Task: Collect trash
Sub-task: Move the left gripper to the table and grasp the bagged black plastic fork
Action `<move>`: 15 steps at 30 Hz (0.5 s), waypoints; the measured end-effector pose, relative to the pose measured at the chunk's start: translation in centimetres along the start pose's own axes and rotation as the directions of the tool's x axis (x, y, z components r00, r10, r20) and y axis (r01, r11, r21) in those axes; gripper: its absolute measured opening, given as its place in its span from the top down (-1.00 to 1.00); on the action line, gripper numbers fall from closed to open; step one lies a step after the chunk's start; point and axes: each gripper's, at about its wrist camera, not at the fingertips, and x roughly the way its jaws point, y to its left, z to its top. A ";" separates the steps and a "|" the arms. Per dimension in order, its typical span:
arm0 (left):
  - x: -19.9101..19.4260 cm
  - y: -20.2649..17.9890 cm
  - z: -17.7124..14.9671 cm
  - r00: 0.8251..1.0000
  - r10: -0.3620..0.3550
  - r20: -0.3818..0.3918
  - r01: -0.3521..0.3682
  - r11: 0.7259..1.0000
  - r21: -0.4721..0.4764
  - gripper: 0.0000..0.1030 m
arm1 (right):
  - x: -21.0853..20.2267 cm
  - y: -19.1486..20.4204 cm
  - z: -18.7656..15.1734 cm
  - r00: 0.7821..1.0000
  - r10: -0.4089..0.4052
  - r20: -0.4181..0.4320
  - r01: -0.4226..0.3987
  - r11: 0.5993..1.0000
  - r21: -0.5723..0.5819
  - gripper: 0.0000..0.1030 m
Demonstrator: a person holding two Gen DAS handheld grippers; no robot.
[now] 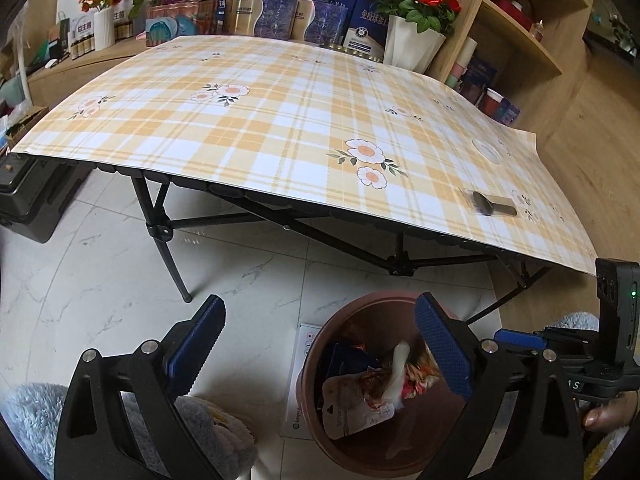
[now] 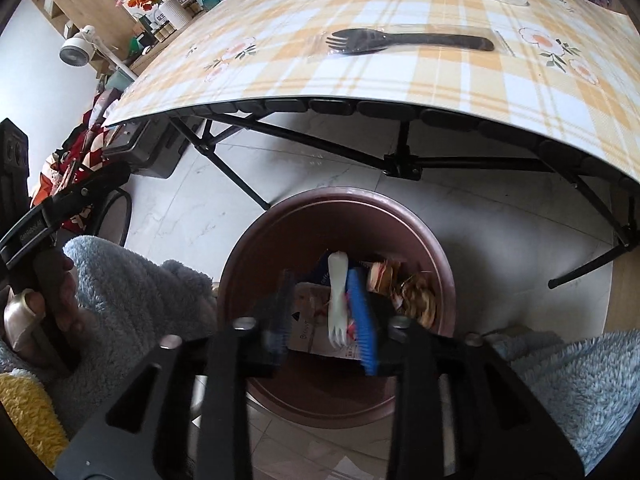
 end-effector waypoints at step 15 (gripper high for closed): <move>0.4 -0.1 -0.2 1.000 0.020 -0.010 -0.020 1.000 0.009 -0.81 | -2.6 -1.2 0.5 0.990 -0.085 0.113 0.077 0.994 0.072 -0.88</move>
